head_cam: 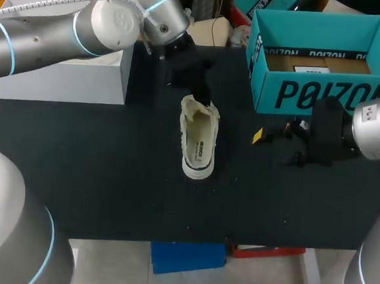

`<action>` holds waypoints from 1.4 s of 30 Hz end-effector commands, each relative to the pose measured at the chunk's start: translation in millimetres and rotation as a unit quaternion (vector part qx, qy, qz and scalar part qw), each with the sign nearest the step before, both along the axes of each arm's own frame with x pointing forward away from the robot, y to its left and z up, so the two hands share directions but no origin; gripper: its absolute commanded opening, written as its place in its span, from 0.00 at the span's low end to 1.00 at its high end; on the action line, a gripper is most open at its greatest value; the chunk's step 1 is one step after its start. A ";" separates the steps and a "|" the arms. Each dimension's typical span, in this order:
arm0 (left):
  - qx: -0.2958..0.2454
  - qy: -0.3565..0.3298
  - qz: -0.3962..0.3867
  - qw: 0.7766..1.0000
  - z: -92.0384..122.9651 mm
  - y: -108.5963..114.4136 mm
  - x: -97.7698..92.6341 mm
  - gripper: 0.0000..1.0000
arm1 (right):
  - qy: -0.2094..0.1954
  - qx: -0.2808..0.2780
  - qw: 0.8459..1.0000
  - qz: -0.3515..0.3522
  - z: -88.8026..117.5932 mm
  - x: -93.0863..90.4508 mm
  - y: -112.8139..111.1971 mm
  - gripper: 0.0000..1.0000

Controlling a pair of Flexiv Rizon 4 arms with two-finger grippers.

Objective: Take the shoe out of the shoebox, open the shoe tongue, remove and reinsert the insole, then place the shoe into the shoebox

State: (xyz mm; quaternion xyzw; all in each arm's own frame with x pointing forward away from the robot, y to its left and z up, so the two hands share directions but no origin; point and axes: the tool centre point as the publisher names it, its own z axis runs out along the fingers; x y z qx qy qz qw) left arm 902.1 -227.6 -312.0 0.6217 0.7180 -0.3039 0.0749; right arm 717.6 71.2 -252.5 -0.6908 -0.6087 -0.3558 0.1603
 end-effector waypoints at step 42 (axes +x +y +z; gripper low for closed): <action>0.125 -0.082 -0.012 0.989 -24.6 15.7 1.7 0.00 | 0.000 -0.001 1.000 0.000 0.0 0.0 0.8 1.00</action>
